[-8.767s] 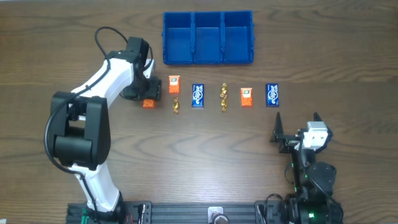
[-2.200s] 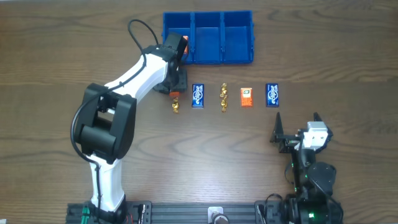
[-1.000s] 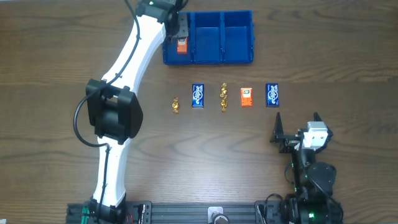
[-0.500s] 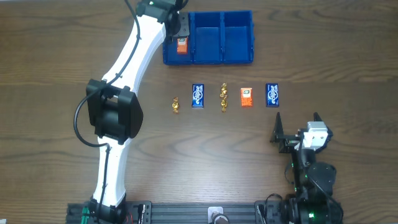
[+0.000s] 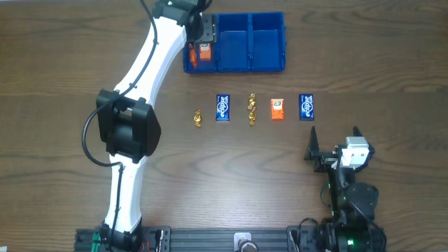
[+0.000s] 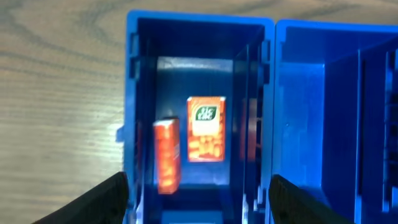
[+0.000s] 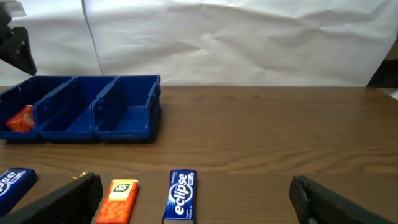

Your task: Sort Candies Into Trays

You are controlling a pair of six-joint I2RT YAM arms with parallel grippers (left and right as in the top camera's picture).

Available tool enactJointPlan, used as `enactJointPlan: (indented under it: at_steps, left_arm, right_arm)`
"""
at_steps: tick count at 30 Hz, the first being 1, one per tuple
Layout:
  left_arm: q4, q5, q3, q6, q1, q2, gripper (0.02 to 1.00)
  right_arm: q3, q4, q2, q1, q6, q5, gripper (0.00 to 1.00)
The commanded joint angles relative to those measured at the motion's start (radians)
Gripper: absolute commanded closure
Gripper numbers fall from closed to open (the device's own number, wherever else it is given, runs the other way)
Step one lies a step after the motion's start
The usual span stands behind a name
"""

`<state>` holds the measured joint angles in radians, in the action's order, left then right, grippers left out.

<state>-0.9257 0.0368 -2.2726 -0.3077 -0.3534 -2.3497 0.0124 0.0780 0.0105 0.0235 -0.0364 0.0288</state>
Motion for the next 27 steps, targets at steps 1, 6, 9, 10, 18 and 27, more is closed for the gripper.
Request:
enactJointPlan:
  at_steps: [1, 6, 9, 10, 18, 27]
  left_arm:
    - [-0.047, 0.094, -0.022, -0.087, -0.101, 0.199, 0.275]
    - [-0.05, 0.135, -0.022, -0.166, -0.272, 0.251, 0.264]
    - [-0.06, 0.135, -0.022, -0.222, -0.359, 0.232, 0.264]
    - [-0.065, 0.136, -0.022, -0.234, -0.376, 0.225, 0.264]
    - [-0.162, 0.114, -0.022, -0.415, -0.48, 0.087, 0.268]
    - [-0.119, -0.013, -0.022, -0.46, -0.479, -0.086, 0.286]
  right_arm:
    - [-0.005, 0.002, -0.007, -0.004, 0.008, -0.006, 0.003]
    - [-0.005, 0.002, -0.007, -0.004, 0.008, -0.006, 0.003]
    - [-0.005, 0.002, -0.007, -0.004, 0.008, -0.006, 0.003]
    - [-0.005, 0.002, -0.007, -0.004, 0.008, -0.006, 0.003]
    - [-0.005, 0.002, -0.007, -0.004, 0.008, -0.006, 0.003]
    - [-0.005, 0.002, -0.007, -0.004, 0.008, -0.006, 0.003]
